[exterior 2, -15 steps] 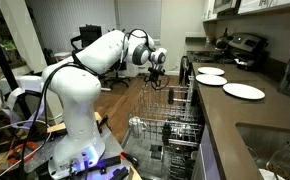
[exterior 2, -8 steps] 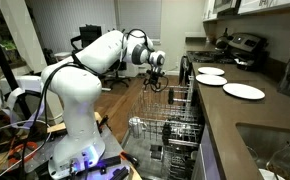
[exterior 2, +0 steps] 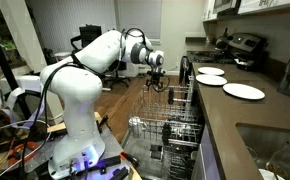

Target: Move the glass jar in the dishwasher to the right

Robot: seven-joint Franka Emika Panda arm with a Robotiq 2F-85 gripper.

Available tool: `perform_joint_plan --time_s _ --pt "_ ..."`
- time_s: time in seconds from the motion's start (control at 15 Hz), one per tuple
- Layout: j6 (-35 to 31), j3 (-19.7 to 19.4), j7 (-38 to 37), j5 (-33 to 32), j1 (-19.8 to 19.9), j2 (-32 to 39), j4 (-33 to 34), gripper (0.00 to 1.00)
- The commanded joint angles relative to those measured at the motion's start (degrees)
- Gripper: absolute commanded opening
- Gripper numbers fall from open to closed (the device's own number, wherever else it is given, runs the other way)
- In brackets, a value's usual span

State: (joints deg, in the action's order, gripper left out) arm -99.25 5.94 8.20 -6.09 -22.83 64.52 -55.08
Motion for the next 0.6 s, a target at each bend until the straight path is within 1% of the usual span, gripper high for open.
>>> perform_joint_plan --time_s 0.0,0.27,0.53 --pt "-5.67 -1.07 -1.38 -1.27 -0.57 -1.79 -2.78 1.0" --pt "-12.09 -1.61 -0.96 -1.02 -0.2 -1.95 -4.38 1.0" --pt "-17.1 -2.17 -0.77 -0.75 -0.09 -1.76 -6.18 1.0"
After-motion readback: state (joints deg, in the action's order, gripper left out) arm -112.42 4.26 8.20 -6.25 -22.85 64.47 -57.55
